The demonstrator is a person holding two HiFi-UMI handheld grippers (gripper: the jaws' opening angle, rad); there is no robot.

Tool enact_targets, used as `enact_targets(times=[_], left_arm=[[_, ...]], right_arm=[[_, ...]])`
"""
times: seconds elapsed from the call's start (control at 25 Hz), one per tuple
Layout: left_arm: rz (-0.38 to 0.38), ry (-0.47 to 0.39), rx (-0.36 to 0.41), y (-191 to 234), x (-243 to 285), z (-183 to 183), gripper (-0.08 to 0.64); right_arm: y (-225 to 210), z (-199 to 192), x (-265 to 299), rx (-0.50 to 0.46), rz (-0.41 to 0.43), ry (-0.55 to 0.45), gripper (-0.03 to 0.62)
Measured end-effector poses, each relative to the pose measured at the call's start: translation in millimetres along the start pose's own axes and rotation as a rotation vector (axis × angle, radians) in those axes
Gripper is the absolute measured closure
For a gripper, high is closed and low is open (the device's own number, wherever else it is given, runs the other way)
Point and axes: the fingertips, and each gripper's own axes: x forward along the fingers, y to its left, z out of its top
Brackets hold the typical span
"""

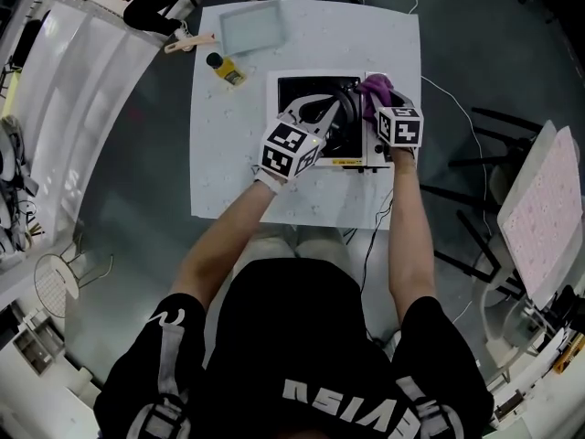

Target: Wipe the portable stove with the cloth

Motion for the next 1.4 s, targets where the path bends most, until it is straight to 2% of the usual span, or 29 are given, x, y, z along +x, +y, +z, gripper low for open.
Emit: enact_targets(times=[0.52,0.76,0.88,1.08,1.24,1.4], left_arm=[[0.013,-0.028,-0.034,21.5,0.1,9.5,0.554],[0.017,-0.037,-0.038,22.9,-4.8,10.4,0.554],[0.011,-0.026,-0.03,16.6,-7.5,8.2,0.554],[0.02,-0.026,-0.02,4.6,-20.5,6.9,0.554],[0.031,-0.056,-0.011,-8.9,-34.7,3.5,0.554],[0.024,-0.034,-0.017,-22.7,-45.2,-9.8,0.554]], right_arm=[[-7.5,21.2,21.5,-0.017,0.003,-0.002,0.476],[-9.2,26.6,20.7,-0.019,-0.023,-0.027,0.476],[-9.4,25.6,7.1,-0.009,-0.058,-0.052,0.476],[-0.8,20.2,-30.3,0.021,-0.063,-0.116,0.476],[2.0,2.2,-63.1,0.03,-0.085,-0.138,0.476],[7.2,-23.2,-93.6,0.057,-0.107,-0.136,0.476]])
